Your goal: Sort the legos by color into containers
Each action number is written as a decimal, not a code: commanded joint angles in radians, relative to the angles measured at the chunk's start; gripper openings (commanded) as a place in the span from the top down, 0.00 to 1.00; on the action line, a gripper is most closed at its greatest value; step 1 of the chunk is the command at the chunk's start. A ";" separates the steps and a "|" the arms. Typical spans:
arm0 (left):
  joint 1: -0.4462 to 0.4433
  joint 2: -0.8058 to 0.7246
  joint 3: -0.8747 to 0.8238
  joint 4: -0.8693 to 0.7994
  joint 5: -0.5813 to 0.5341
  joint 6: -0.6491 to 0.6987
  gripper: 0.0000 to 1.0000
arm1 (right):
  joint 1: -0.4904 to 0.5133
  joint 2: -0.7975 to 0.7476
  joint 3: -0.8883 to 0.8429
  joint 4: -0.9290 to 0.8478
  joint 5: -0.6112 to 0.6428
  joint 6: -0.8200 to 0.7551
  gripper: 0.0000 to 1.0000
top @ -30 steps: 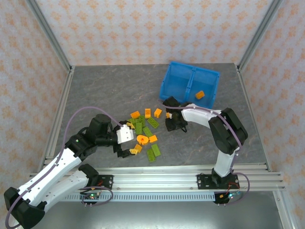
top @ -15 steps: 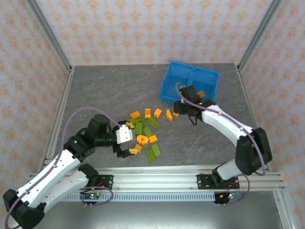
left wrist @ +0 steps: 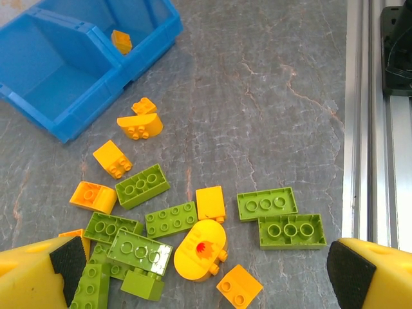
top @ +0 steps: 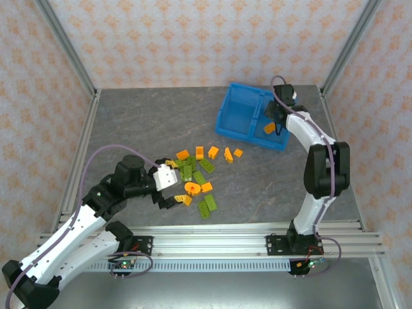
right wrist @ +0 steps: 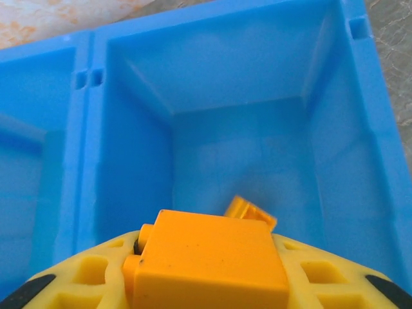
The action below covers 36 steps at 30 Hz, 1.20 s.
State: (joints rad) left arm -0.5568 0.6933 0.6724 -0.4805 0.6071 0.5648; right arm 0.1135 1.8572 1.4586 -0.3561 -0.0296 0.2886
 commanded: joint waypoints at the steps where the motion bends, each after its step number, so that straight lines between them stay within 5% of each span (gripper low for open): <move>1: -0.005 -0.015 -0.004 0.052 -0.037 -0.050 0.01 | -0.012 0.072 0.087 -0.038 0.004 0.028 0.55; 7: -0.005 -0.005 0.005 0.086 -0.156 -0.147 0.00 | -0.013 0.109 0.162 -0.081 -0.017 0.032 0.38; 13: -0.005 0.028 0.026 0.092 -0.235 -0.204 0.00 | -0.012 0.034 0.104 -0.067 -0.042 0.035 0.40; 19: 0.005 0.107 0.089 0.080 -0.412 -0.351 0.00 | 0.002 -0.228 -0.152 0.027 -0.151 0.041 0.39; 22: 0.016 0.244 0.233 -0.038 -0.536 -0.553 0.00 | 0.040 -0.404 -0.286 0.035 -0.237 0.047 0.37; 26: 0.002 0.472 0.466 -0.242 -0.560 -0.812 0.00 | 0.165 -0.617 -0.404 -0.055 -0.356 0.044 0.29; 30: -0.065 0.605 0.494 -0.195 -0.623 -1.174 0.07 | 0.305 -0.701 -0.445 -0.182 -0.465 0.024 0.21; 33: -0.132 0.709 0.494 -0.135 -0.673 -1.476 0.16 | 0.342 -0.713 -0.451 -0.260 -0.547 0.017 0.17; 36: -0.178 0.842 0.554 -0.139 -0.686 -1.635 0.16 | 0.346 -0.754 -0.474 -0.324 -0.530 0.004 0.12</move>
State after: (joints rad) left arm -0.7013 1.4517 1.1717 -0.5957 -0.0048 -0.7486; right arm 0.4561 1.1446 1.0115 -0.5579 -0.5190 0.3092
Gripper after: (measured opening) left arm 0.844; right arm 0.870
